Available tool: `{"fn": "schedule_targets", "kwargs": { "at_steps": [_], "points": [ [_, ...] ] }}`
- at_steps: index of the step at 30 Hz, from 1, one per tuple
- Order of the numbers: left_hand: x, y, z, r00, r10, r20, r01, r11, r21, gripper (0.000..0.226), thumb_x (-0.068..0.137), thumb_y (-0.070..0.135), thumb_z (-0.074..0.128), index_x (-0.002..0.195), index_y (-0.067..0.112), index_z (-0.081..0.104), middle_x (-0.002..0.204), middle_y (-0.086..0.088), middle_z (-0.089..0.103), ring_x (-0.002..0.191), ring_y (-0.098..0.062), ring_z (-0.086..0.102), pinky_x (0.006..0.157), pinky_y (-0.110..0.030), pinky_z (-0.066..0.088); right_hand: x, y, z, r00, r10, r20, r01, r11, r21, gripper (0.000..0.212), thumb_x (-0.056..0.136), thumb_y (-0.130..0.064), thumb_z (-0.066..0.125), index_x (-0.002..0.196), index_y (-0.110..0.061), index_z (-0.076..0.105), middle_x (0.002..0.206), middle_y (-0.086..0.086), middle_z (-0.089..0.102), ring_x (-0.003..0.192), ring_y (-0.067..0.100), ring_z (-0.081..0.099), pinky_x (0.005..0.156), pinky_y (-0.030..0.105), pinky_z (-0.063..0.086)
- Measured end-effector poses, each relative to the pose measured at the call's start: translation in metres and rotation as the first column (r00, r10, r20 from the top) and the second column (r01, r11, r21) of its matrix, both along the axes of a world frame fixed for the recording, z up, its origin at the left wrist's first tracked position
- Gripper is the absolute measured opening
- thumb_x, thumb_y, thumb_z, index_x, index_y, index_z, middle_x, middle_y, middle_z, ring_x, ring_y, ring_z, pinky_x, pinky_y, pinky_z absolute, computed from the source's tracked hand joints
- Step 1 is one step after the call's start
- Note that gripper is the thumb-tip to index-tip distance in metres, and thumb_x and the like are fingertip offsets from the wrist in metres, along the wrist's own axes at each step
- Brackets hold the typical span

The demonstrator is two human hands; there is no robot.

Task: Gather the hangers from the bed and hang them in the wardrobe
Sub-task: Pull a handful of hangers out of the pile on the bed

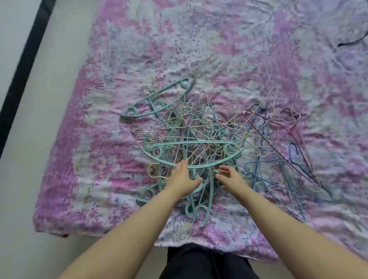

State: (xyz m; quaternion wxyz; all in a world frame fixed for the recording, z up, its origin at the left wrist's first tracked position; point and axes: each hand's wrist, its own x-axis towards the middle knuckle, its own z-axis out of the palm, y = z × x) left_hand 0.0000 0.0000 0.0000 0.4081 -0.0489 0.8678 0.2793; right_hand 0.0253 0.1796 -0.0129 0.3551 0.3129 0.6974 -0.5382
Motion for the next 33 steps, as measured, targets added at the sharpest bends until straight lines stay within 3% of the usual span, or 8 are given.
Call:
{"fn": "schedule_targets", "kwargs": {
  "at_steps": [4, 6, 9, 15, 24, 26, 30, 33],
  "points": [
    [-0.021, 0.024, -0.025, 0.993, -0.108, 0.047, 0.112, 0.99, -0.084, 0.107, 0.084, 0.058, 0.06, 0.153, 0.01, -0.007, 0.162, -0.007, -0.007, 0.149, -0.025, 0.001, 0.119, -0.04, 0.013, -0.007, 0.012, -0.026, 0.998, -0.043, 0.038, 0.039, 0.995, 0.092, 0.065, 0.095, -0.022, 0.057, 0.15, -0.015, 0.022, 0.146, 0.008, 0.036, 0.115, 0.02, 0.046, 0.089, 0.031, 0.041],
    [-0.029, 0.04, -0.041, 0.984, -0.162, 0.067, 0.169, 0.981, -0.1, 0.109, 0.085, 0.059, 0.057, 0.152, 0.008, -0.012, 0.161, -0.008, -0.012, 0.149, -0.025, -0.003, 0.12, -0.039, 0.01, -0.012, 0.02, -0.042, 0.993, -0.091, 0.071, 0.084, 0.992, 0.096, 0.08, 0.093, -0.028, 0.059, 0.153, -0.018, 0.008, 0.156, 0.006, 0.021, 0.133, 0.023, 0.036, 0.102, 0.037, 0.039],
    [-0.041, 0.06, -0.066, 0.978, -0.183, 0.104, 0.196, 0.972, -0.131, 0.104, 0.088, 0.052, 0.054, 0.151, 0.006, -0.014, 0.161, -0.01, -0.015, 0.149, -0.023, -0.008, 0.121, -0.038, 0.004, -0.025, 0.033, -0.061, 0.988, -0.133, 0.082, 0.12, 0.982, 0.143, 0.093, 0.09, -0.032, 0.063, 0.153, -0.02, -0.004, 0.161, 0.006, 0.006, 0.146, 0.025, 0.016, 0.114, 0.045, 0.027],
    [-0.062, 0.082, -0.111, 0.977, -0.174, 0.126, 0.204, 0.933, -0.296, 0.123, 0.077, 0.066, 0.062, 0.15, 0.005, -0.015, 0.161, -0.014, -0.01, 0.149, -0.028, -0.007, 0.118, -0.042, -0.007, -0.057, 0.054, -0.093, 0.967, -0.255, -0.006, 0.252, 0.952, 0.172, 0.102, 0.088, -0.029, 0.066, 0.15, -0.022, -0.016, 0.161, 0.004, 0.0, 0.146, 0.026, 0.014, 0.115, 0.045, 0.024],
    [-0.065, 0.085, -0.137, 0.912, -0.402, -0.076, 0.345, 0.855, -0.387, 0.113, 0.073, 0.061, 0.066, 0.15, 0.007, 0.004, 0.143, -0.016, 0.034, 0.133, -0.032, 0.036, 0.113, -0.043, 0.019, -0.079, 0.063, -0.126, 0.953, -0.263, 0.151, 0.255, 0.964, 0.07, 0.108, 0.082, -0.037, 0.072, 0.151, -0.032, -0.011, 0.157, 0.008, 0.021, 0.126, 0.028, 0.05, 0.086, 0.041, 0.055],
    [-0.06, 0.092, -0.138, 0.905, -0.421, -0.059, 0.378, 0.859, -0.345, 0.114, 0.075, 0.062, 0.063, 0.151, 0.007, -0.001, 0.143, -0.018, 0.037, 0.129, -0.033, 0.041, 0.111, -0.043, 0.026, -0.081, 0.059, -0.125, 0.956, -0.235, 0.174, 0.226, 0.972, 0.066, 0.114, 0.076, -0.046, 0.073, 0.15, -0.032, -0.013, 0.157, 0.008, 0.021, 0.129, 0.029, 0.047, 0.09, 0.041, 0.053],
    [-0.076, 0.097, -0.142, 0.98, -0.165, 0.111, 0.183, 0.966, -0.183, 0.116, 0.072, 0.069, 0.064, 0.151, 0.02, -0.005, 0.137, -0.016, 0.052, 0.115, -0.033, 0.058, 0.096, -0.043, 0.045, -0.075, 0.064, -0.14, 0.946, -0.265, 0.189, 0.255, 0.964, 0.075, 0.123, 0.049, -0.07, 0.07, 0.148, -0.037, 0.004, 0.152, 0.005, 0.033, 0.129, 0.03, 0.046, 0.103, 0.052, 0.042],
    [-0.085, 0.094, -0.138, 0.981, -0.043, 0.19, 0.068, 0.989, -0.129, 0.114, 0.07, 0.061, 0.072, 0.15, 0.028, -0.002, 0.14, -0.013, 0.05, 0.114, -0.034, 0.059, 0.09, -0.042, 0.05, -0.074, 0.06, -0.124, 0.938, -0.315, 0.146, 0.317, 0.948, 0.008, 0.088, 0.078, -0.051, 0.068, 0.146, -0.025, 0.02, 0.138, 0.005, 0.05, 0.111, 0.023, 0.056, 0.092, 0.042, 0.045]
  ]
}}
